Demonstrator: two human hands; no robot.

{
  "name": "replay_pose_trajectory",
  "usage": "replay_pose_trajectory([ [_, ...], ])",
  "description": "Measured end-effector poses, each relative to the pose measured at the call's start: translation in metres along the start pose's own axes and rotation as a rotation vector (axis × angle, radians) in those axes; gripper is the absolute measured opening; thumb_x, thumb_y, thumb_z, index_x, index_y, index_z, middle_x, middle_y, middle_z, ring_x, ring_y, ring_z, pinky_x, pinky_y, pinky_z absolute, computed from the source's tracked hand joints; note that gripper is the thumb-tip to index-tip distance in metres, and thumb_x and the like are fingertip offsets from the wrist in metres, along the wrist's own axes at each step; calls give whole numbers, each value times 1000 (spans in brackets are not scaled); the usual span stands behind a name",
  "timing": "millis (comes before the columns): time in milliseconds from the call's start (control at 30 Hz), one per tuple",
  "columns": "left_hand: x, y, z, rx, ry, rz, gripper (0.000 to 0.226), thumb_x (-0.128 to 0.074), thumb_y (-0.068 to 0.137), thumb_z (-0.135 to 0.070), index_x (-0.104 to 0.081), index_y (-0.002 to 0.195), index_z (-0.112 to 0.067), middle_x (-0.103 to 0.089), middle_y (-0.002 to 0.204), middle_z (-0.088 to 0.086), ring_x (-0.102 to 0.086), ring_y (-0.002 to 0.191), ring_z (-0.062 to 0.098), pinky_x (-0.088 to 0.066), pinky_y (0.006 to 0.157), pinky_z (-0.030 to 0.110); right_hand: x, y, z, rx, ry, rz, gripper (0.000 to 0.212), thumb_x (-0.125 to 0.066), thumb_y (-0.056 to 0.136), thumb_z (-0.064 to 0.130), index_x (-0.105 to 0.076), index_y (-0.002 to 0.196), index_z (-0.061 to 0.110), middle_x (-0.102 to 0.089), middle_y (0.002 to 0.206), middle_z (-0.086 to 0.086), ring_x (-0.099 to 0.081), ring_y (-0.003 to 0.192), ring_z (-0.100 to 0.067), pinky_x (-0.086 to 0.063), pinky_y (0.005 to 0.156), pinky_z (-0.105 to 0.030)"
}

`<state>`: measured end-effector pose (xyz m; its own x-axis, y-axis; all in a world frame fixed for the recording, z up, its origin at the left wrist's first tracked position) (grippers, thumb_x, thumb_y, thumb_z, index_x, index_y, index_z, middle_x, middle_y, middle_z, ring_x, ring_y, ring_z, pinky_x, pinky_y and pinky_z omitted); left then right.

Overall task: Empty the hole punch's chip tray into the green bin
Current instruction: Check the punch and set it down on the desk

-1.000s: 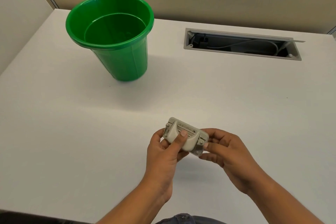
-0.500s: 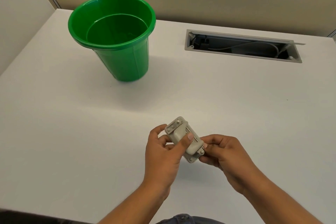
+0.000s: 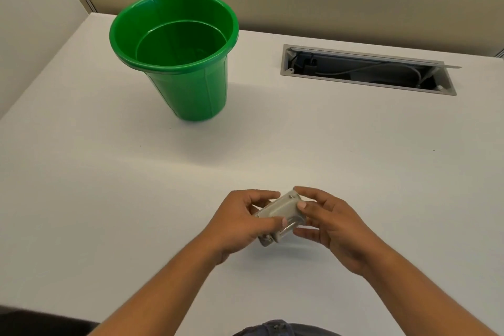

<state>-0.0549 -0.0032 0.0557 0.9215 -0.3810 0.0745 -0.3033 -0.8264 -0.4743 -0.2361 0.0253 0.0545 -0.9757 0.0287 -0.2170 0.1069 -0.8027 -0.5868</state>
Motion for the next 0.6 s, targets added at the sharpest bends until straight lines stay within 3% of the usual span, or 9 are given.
replay_pose_trajectory([
  [167, 11, 16, 17, 58, -39, -217, 48, -93, 58, -26, -62, 94, -18, -66, 93, 8, -64, 74, 15, -52, 51, 17, 2, 15, -6, 20, -74, -28, 38, -76, 76, 31, -74, 110, 14, -77, 102, -11, -72, 91, -16, -59, 76, -27],
  [267, 13, 20, 26, 75, -43, -345, 53, -95, 55, -28, -59, 93, -19, -64, 93, 6, -62, 76, 14, -54, 55, 19, 3, 22, -14, 36, -158, -85, 25, -74, 86, 26, -76, 108, 15, -79, 103, -7, -72, 95, -16, -59, 76, -25],
  [400, 18, 23, 32, 96, -9, -513, 56, -95, 50, -36, -59, 90, -23, -66, 91, 1, -66, 80, 15, -58, 68, 30, 1, 30, -24, 66, -250, -204, 16, -73, 87, 25, -80, 100, 19, -77, 78, 3, -61, 67, -11, -53, 68, -22],
  [500, 19, 27, 33, 97, 33, -558, 56, -95, 49, -41, -65, 93, -22, -70, 91, -3, -68, 82, 14, -59, 74, 34, 1, 33, -27, 102, -294, -288, 9, -75, 85, 28, -81, 92, 28, -81, 83, -1, -66, 72, -11, -56, 72, -31],
  [600, 20, 32, 37, 69, 47, -552, 60, -94, 51, -41, -69, 101, -18, -73, 93, -3, -69, 84, 12, -59, 78, 33, 2, 37, -29, 131, -353, -343, 16, -77, 83, 31, -79, 98, 29, -81, 86, 8, -72, 83, -7, -54, 73, -24],
])
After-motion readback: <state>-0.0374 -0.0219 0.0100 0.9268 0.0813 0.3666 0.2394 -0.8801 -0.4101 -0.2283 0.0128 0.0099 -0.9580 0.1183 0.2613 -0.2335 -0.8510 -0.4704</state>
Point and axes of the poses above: each hand's wrist, its own y-axis towards the middle knuckle, its own x-axis out of the back of the hand, z = x × y, the point moved 5 cm from there along y, towards the middle knuckle
